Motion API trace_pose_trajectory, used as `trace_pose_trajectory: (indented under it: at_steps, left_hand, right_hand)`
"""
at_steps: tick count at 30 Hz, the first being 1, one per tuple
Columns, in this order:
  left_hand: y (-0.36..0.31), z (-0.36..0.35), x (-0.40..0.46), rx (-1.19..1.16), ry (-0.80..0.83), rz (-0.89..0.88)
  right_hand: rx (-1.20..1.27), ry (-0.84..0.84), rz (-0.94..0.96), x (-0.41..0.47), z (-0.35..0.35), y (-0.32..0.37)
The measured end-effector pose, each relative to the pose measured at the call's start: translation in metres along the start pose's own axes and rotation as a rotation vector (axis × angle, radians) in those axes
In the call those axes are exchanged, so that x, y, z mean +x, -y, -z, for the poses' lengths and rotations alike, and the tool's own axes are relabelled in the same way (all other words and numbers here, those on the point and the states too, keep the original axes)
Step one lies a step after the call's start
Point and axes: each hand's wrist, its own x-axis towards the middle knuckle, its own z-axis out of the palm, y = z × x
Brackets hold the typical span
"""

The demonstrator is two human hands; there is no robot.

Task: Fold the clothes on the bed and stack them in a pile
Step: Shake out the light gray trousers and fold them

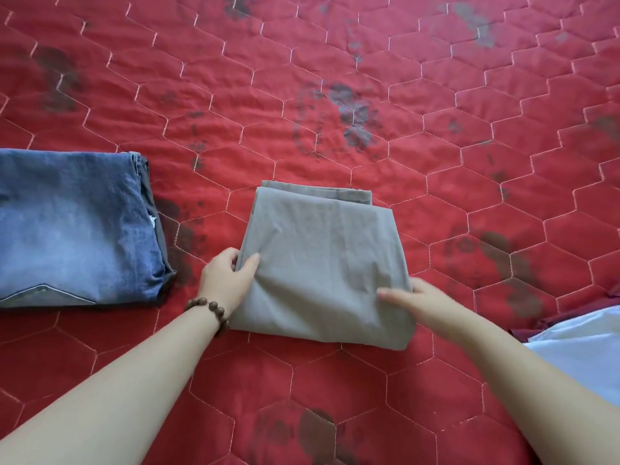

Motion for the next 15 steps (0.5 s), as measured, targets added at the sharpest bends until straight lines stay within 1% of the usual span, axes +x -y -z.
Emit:
trace_pose_trajectory:
  at_steps: [2,3,5,7,9,10,11,12,14,15]
  left_hand:
    - [-0.014,0.003,0.017,-0.084,0.021,0.004]
    - [-0.023,0.003,0.026,-0.137,0.035,0.018]
    - [-0.040,0.003,0.040,-0.241,0.063,0.024]
    - [-0.051,0.002,0.045,-0.385,0.066,0.004]
    - [-0.054,0.001,0.045,-0.505,0.048,-0.021]
    - [-0.053,0.000,0.045,-0.510,0.029,-0.032]
    - [-0.051,-0.001,0.047,-0.466,0.012,-0.045]
    - [-0.048,-0.002,0.049,-0.371,-0.004,-0.055]
    - [-0.045,-0.003,0.052,-0.055,-0.102,-0.083]
    - [-0.045,-0.003,0.051,0.110,-0.186,-0.134]
  right_hand:
    - [0.331,-0.082,0.044,0.010,0.002,0.009]
    - [0.403,-0.115,0.048,0.016,0.001,0.015]
    - [0.368,-0.174,0.043,0.029,-0.002,0.024]
    - [0.270,-0.286,0.086,0.039,-0.003,0.029]
    - [0.229,-0.388,0.199,0.044,-0.002,0.036]
    - [0.203,-0.418,0.258,0.045,-0.003,0.039]
    - [0.147,-0.446,0.297,0.048,-0.003,0.042]
    - [0.055,-0.486,0.308,0.051,-0.005,0.044]
    - [-0.191,-0.630,0.254,0.057,-0.012,0.045]
    - [-0.323,-0.749,0.226,0.057,-0.015,0.046]
